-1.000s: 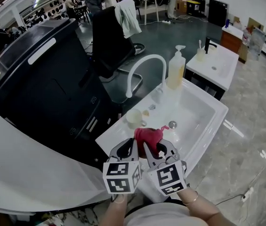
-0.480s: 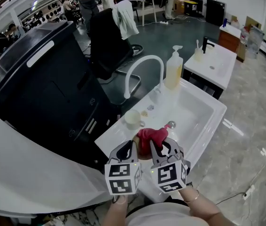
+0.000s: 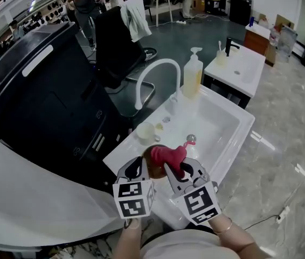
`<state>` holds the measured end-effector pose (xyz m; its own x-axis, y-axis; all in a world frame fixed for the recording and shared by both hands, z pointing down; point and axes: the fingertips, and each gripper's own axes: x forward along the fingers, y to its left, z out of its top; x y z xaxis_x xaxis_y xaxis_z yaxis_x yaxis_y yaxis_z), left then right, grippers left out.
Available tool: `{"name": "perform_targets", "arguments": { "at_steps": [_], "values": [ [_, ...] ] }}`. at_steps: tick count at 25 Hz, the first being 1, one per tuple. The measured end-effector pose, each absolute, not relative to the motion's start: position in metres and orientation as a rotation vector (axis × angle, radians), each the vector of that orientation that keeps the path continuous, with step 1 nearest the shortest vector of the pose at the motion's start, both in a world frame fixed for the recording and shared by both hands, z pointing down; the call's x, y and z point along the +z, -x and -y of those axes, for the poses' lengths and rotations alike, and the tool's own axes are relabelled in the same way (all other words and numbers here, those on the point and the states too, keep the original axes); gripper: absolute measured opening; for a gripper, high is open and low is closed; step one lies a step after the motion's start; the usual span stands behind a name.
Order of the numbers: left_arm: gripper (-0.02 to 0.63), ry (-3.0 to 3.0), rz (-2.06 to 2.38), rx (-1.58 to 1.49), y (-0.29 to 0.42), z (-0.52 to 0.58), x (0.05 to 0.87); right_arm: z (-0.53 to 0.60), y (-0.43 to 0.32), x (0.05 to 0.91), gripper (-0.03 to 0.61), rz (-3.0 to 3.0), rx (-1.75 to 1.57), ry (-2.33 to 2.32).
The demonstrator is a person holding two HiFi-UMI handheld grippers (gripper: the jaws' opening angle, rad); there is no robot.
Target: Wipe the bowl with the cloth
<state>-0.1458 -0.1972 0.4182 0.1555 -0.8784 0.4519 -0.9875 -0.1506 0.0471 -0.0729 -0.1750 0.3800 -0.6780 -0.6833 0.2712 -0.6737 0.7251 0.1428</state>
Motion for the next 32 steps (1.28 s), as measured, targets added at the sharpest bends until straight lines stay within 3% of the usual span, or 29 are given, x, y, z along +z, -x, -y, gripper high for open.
{"name": "perform_targets", "arguments": {
  "at_steps": [12, 26, 32],
  "values": [
    [0.031, -2.206, 1.727, 0.545, 0.128, 0.185, 0.419, 0.179, 0.098, 0.442, 0.035, 2.409, -0.033, -0.907],
    [0.029, -2.146, 1.728, 0.490, 0.138, 0.190, 0.424, 0.195, 0.059, 0.422, 0.035, 2.414, -0.035, -1.126],
    [0.029, -2.068, 1.789, 0.414, 0.161, 0.200, 0.428, 0.168, 0.069, 0.383, 0.035, 2.780, 0.401, -0.979]
  ]
}}
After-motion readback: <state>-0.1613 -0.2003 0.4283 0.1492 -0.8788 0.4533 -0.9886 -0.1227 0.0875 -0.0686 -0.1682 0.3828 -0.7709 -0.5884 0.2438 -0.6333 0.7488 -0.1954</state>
